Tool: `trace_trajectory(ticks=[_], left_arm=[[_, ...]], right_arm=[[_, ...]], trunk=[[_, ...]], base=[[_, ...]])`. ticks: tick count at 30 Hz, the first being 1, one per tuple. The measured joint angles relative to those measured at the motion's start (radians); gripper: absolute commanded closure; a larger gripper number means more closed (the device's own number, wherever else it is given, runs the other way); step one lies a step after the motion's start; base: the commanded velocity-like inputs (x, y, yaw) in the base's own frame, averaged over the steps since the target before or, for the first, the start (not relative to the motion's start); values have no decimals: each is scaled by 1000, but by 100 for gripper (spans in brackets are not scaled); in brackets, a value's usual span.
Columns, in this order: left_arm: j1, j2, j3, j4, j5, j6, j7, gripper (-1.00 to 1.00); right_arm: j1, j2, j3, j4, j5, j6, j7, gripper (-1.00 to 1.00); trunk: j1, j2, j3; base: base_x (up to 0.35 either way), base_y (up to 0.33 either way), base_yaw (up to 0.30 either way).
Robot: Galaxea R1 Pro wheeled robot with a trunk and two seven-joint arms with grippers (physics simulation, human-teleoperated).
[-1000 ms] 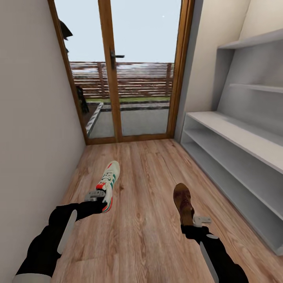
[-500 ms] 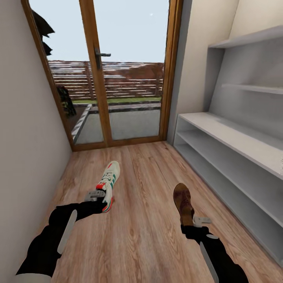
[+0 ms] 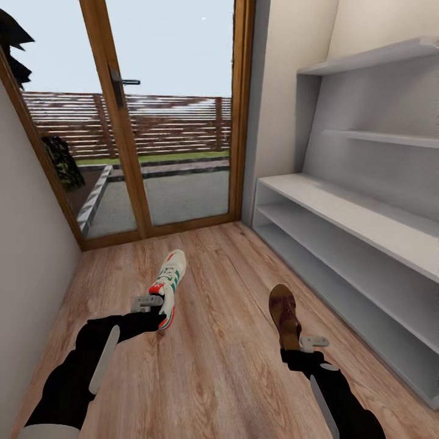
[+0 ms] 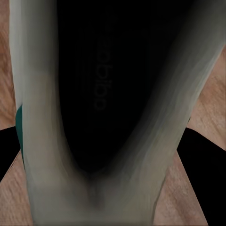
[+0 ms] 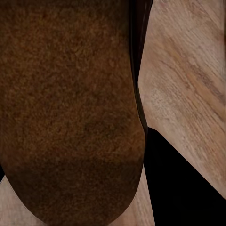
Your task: Pick up the two gym shoes and the two sandals from the corridor floor and place them onto the hallstand (shoe rack) in the corridor, making sure they are on the rack and not on the floor. Arrange them so the two gym shoes are next to each other and the two sandals are next to each other.
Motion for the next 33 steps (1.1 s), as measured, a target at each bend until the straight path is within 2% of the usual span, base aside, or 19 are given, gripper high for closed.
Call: trace_trajectory(ticks=[16, 33], left_arm=[[0, 0, 0, 0, 0, 0, 0, 100], [0, 0, 0, 0, -2, -1, 0, 100]], right_arm=[[0, 0, 0, 0, -1, 0, 0, 100], [0, -1, -2, 0, -1, 0, 0, 100]], trunk=[[0, 0, 0], [0, 0, 0]], base=[[235, 192, -268], [18, 6, -272]])
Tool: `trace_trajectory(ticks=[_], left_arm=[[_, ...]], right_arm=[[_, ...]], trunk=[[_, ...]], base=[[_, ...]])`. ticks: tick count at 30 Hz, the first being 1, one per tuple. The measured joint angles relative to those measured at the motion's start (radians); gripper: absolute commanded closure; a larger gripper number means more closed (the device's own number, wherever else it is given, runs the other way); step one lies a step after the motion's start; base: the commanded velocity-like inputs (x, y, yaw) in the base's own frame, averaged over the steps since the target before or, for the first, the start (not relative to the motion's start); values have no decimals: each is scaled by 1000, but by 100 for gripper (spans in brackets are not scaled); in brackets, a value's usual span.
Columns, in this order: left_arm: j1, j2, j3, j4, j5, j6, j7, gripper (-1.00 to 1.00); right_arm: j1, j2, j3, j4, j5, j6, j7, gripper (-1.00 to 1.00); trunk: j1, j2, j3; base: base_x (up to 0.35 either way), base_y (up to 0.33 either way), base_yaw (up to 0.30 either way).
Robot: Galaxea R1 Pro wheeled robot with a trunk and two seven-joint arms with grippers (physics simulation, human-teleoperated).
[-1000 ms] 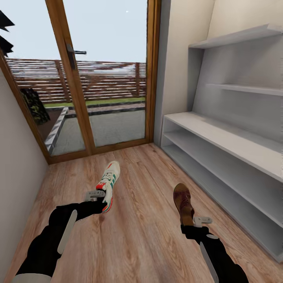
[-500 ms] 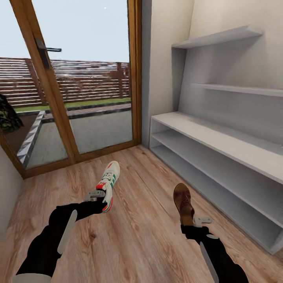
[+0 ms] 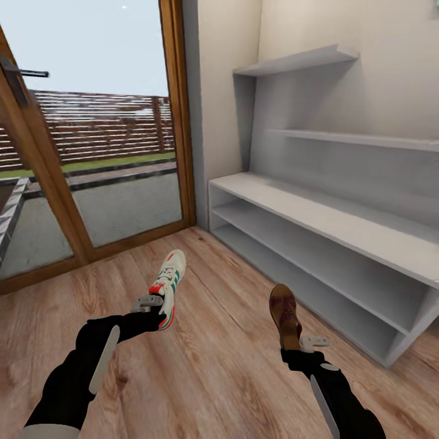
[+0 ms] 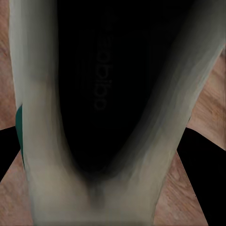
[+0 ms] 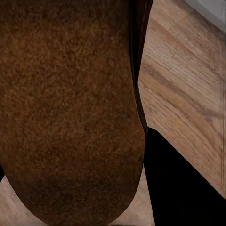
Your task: Pick up the two gym shoes and the two sandals from the corridor floor and place them onto the hallstand (shoe rack) in the corridor, making sure they are on the rack and not on the floor. Arrange them so the two gym shoes are next to each other and the two sandals are next to each other.
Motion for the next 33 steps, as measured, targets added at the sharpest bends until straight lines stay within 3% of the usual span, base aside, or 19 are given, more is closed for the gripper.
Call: trace_trajectory(ticks=[8, 17, 25, 33], left_arm=[[0, 0, -1, 0, 0, 0, 0, 100], [0, 0, -1, 0, 1, 1, 0, 100], [0, 0, -1, -1, 1, 1, 0, 100], [0, -1, -3, 0, 2, -13, 0, 100]], right_arm=[[0, 0, 0, 0, 0, 0, 0, 100], [0, 1, 1, 0, 1, -1, -1, 100], [0, 1, 2, 1, 7, -1, -1, 100], [0, 2, 1, 0, 1, -1, -1, 100]], trunk=[[0, 0, 0], [0, 0, 0], [0, 0, 0], [0, 0, 0]], base=[[0, 32, -272], [0, 258, -285], [45, 293, -56], [169, 86, -1]])
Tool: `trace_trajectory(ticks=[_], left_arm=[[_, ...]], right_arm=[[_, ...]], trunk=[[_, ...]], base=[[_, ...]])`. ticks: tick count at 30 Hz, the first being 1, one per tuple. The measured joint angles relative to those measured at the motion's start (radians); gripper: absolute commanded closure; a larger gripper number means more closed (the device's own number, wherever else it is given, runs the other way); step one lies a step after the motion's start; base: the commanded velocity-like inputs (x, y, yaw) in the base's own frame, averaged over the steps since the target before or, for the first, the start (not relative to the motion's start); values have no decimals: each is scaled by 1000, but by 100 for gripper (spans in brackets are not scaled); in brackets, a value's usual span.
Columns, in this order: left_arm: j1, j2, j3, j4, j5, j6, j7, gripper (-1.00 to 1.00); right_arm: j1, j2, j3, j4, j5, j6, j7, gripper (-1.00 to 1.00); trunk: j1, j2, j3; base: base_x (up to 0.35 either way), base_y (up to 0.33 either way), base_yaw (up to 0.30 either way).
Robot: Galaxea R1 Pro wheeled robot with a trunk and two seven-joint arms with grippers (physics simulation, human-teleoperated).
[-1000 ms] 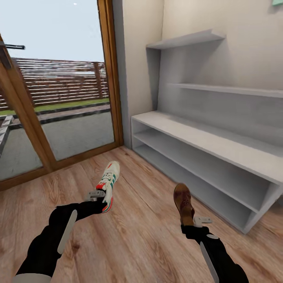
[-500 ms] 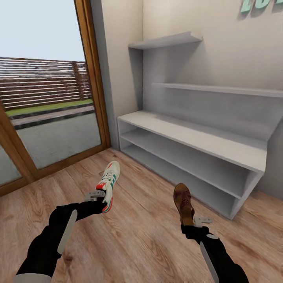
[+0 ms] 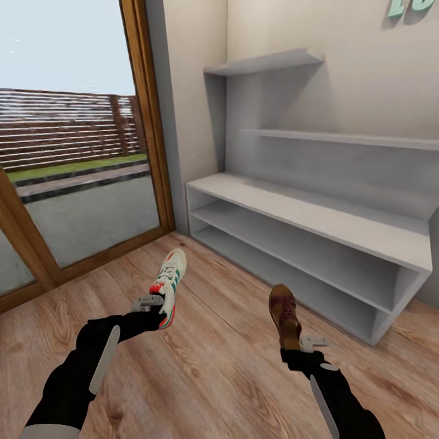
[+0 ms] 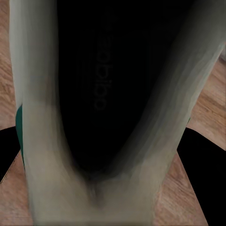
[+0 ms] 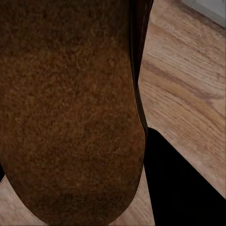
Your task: Pick up the two gym shoes and the two sandals from the corridor floor and place them onto the hallstand (shoe rack) in the corridor, making sure they are on the rack and not on the floor. Arrange them so the two gym shoes are next to each other and the two sandals are next to each other.
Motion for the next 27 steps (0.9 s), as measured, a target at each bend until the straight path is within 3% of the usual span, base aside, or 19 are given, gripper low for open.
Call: trace_trajectory(ticks=[6, 27], left_arm=[[0, 1, 0, 0, -1, -5, 0, 100], [0, 1, 0, 1, -2, -5, 0, 100]], right_arm=[[0, 0, 0, -1, -1, 1, 0, 100], [0, 0, -2, -1, -1, 1, 0, 100]], trunk=[[0, 0, 0], [0, 0, 0]], base=[[180, 5, -117], [12, 0, -294]])
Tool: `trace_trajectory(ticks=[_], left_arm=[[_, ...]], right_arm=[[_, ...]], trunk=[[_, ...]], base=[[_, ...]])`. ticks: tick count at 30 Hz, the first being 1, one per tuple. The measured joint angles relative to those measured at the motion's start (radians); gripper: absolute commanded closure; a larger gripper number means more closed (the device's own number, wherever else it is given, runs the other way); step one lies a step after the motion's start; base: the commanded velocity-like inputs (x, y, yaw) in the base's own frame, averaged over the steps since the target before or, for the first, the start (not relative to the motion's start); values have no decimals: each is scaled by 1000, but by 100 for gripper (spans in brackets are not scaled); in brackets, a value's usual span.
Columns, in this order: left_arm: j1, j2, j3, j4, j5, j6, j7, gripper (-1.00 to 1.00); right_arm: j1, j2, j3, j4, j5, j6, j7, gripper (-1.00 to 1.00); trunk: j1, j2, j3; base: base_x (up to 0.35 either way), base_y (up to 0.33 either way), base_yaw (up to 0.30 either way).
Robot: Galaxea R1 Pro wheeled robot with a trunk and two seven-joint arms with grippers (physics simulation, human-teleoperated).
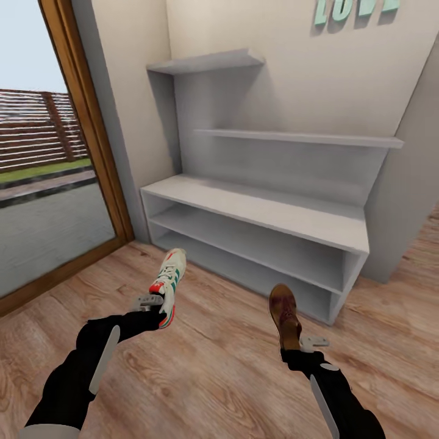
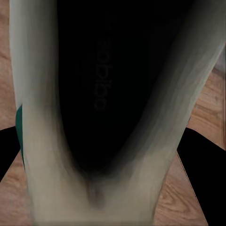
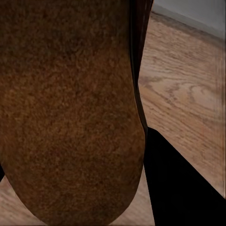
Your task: Pick up the two gym shoes and the two sandals from the corridor floor and place them onto the hallstand (shoe rack) in the corridor, making sure they are on the rack and not on the floor. Arrange them so the two gym shoes are next to each other and the two sandals are next to each other.
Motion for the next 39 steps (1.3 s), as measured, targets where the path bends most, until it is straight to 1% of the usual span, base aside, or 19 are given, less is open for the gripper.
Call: trace_trajectory(ticks=[8, 15, 32, 39], left_arm=[[0, 0, 0, 0, 0, 0, 0, 100], [0, 0, 0, 0, 0, 0, 0, 100], [0, 0, 0, 0, 0, 1, 0, 100], [0, -1, 0, 0, 1, 1, 0, 100]], right_arm=[[0, 0, 0, 1, 0, 0, 0, 100], [0, 0, 0, 1, 0, 0, 0, 100], [0, 0, 0, 1, 0, -1, 0, 100], [0, 0, 0, 0, 0, -1, 0, 100]], trunk=[[0, 0, 0], [0, 0, 0], [0, 0, 0], [0, 0, 0]], base=[[10, 0, -300], [110, 70, -300], [157, 262, -300], [34, 316, -300]])
